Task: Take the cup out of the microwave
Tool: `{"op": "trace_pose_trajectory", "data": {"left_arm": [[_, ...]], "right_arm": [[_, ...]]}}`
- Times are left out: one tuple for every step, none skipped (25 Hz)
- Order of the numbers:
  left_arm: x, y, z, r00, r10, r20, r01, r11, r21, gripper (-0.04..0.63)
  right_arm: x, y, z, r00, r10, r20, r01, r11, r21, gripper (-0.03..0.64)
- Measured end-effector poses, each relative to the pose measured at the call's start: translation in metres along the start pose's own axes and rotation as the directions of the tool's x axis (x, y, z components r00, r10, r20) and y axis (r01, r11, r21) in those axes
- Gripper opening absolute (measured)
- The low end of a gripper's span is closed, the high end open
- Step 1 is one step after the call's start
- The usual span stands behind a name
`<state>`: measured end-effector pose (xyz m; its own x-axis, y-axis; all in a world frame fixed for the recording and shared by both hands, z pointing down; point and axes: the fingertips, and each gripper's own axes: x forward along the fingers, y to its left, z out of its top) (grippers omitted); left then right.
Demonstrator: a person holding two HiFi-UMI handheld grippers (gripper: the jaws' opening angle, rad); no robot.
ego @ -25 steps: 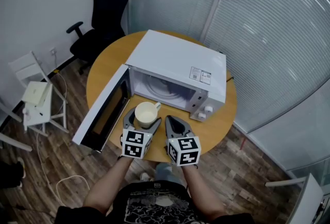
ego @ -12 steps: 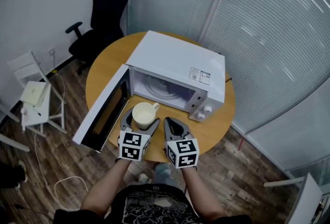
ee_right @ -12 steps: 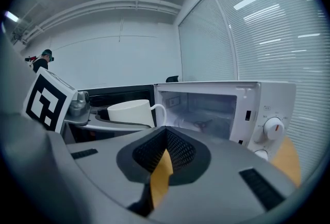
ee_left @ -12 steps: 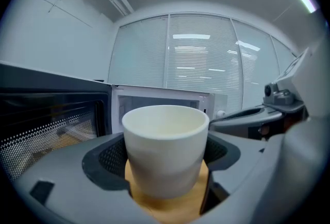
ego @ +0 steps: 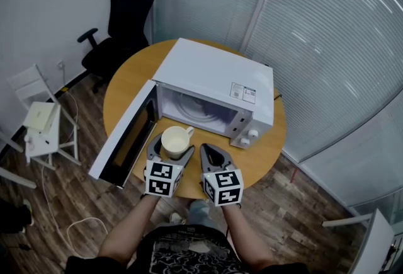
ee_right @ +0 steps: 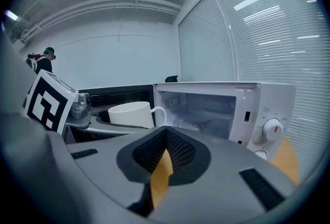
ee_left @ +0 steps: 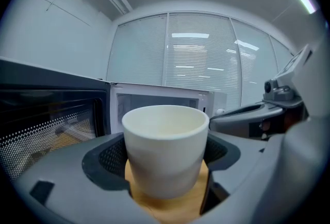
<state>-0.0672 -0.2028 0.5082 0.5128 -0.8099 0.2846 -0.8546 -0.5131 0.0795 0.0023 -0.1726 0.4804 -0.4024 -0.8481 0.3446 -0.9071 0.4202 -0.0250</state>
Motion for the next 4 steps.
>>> {"op": "trace_pose_trajectory", "data": {"left_arm": [[0.0002,0.0003,-0.0009,1.000,0.000,-0.003,0.000,1.000,0.000,0.431],[-0.0001,0.0003,-0.0012,1.000,-0.002,-0.006,0.002,1.000,-0.001,0.431],[-0.0005,0.0001,-0.0012,1.000,-0.003,-0.008,0.003,1.000,-0.003,0.431],[-0.0010,-0.0001,-0.0011,1.000,-0.005,-0.010,0.005,1.000,-0.005,0.431]], "right_arm": [[0.0005,0.0004,0.0002,1.000,0.001,0.001,-0.001,1.000,0.000,0.015],[0.0008,0.0009,0.0002,1.000,0.001,0.001,-0.001,1.000,-0.001,0.015],[0.0009,0.0015,0.0000,1.000,0.002,0.001,-0.002,1.000,-0.001,0.015],[0.0010,0.0020,-0.0003,1.000,0.002,0.001,-0.002,1.000,-0.001,0.015]]}}
